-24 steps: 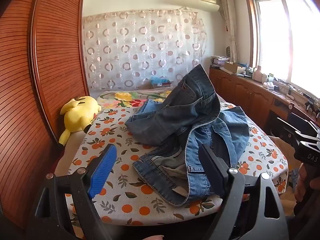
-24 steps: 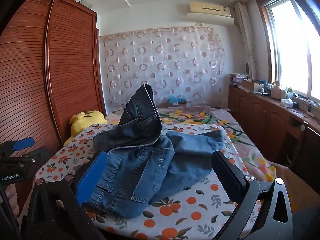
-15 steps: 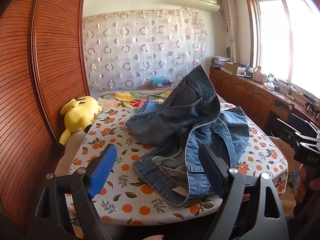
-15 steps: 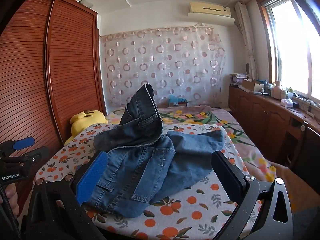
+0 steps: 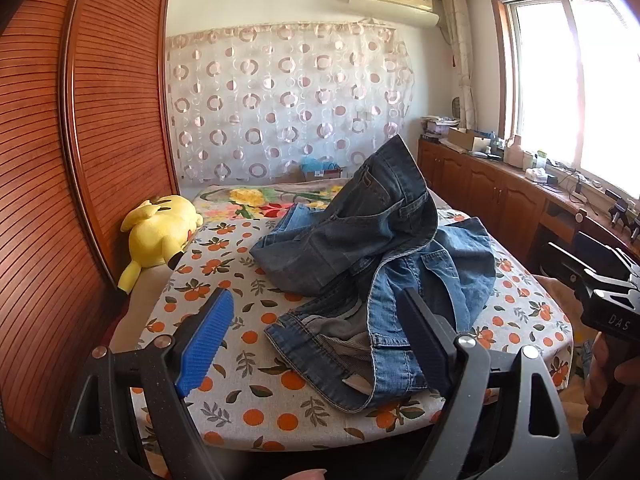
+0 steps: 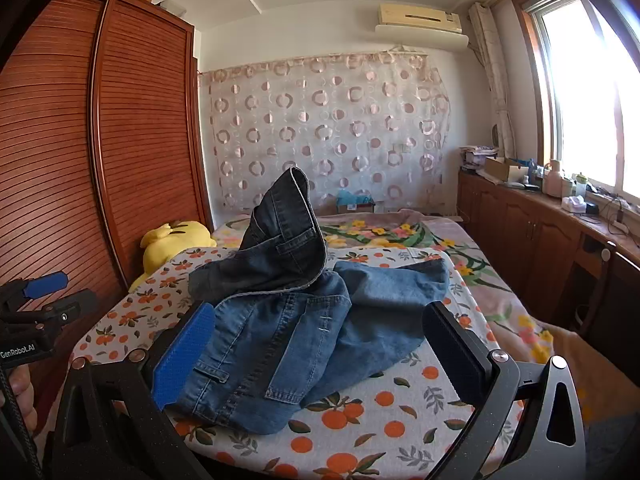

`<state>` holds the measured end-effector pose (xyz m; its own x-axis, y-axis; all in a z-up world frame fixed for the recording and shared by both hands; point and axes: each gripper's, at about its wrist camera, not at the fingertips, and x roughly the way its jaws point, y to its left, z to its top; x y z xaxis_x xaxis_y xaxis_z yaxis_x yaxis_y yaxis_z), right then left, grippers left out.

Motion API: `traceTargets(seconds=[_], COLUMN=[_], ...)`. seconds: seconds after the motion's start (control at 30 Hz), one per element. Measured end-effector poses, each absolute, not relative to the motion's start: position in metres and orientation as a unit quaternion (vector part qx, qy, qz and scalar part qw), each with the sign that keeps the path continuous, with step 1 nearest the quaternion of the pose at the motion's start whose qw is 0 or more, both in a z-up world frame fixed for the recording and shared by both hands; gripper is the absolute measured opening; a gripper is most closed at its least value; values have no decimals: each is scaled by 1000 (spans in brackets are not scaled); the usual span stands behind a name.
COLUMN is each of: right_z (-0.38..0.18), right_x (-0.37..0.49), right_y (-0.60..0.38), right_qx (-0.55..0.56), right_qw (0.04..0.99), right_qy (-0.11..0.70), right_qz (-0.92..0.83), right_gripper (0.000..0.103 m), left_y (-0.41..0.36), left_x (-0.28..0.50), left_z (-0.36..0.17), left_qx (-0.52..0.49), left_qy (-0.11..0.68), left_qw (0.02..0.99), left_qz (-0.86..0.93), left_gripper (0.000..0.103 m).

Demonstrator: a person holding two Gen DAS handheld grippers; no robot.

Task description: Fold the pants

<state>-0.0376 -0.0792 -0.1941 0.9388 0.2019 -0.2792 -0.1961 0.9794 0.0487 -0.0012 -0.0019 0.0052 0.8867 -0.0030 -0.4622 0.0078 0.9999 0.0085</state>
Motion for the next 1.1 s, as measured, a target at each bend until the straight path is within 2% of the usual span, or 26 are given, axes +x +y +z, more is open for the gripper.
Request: traceTargets(seconds=[1.1], right_z=[-195], right_x=[-39], right_y=[-78], right_qx=[9], right_qw=[985], right_qy=[140], right_qz=[101], right_gripper=[103], left_y=[-3], left_x=[-5], left_z=[10], left_qx=[4], left_qy=[233], left_qw=[972], left_qz=[-5], left_gripper=[85])
